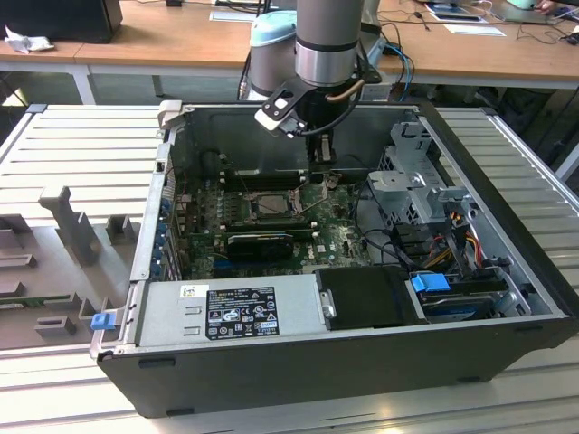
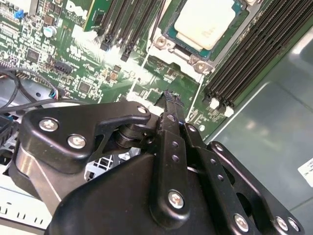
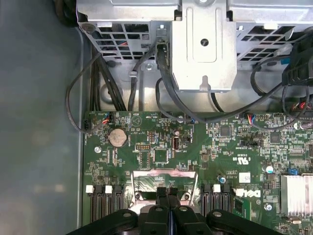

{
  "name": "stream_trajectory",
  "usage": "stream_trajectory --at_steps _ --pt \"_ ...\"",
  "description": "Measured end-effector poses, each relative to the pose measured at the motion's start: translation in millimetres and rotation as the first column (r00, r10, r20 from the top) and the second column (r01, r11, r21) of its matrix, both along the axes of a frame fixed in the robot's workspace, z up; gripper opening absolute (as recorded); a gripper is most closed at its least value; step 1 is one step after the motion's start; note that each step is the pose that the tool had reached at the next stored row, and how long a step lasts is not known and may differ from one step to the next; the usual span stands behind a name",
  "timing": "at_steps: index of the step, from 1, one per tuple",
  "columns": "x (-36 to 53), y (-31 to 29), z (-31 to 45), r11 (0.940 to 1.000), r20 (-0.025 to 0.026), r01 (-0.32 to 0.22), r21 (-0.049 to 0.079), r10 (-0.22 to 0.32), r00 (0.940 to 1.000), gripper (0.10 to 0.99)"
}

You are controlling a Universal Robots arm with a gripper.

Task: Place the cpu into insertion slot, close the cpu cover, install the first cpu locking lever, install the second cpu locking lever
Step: 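Close the cpu cover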

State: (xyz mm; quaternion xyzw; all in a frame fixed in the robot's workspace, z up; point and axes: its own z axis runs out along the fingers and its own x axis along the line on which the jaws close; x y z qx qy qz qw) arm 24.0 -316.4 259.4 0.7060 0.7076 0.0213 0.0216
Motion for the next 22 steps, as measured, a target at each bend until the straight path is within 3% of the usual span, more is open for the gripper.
stream_trajectory --at_steps 7,16,20,21,22 --pt "15.8 0.0 0.0 1.0 -0.0004 0.0 0.0 0.0 1.0 0.106" --pt "28.7 0.0 -0.1 1.0 -0.0005 0.0 0.0 0.0 1.0 0.106" --pt "40.9 0.0 -10.4 1.0 -0.0019 0.0 0.0 0.0 1.0 0.106" --pt "41.0 0.0 -14.0 1.0 -0.0034 0.0 0.0 0.0 1.0 0.106" --pt "41.0 0.0 -14.9 1.0 -0.0119 0.0 0.0 0.0 0.9999 0.106"
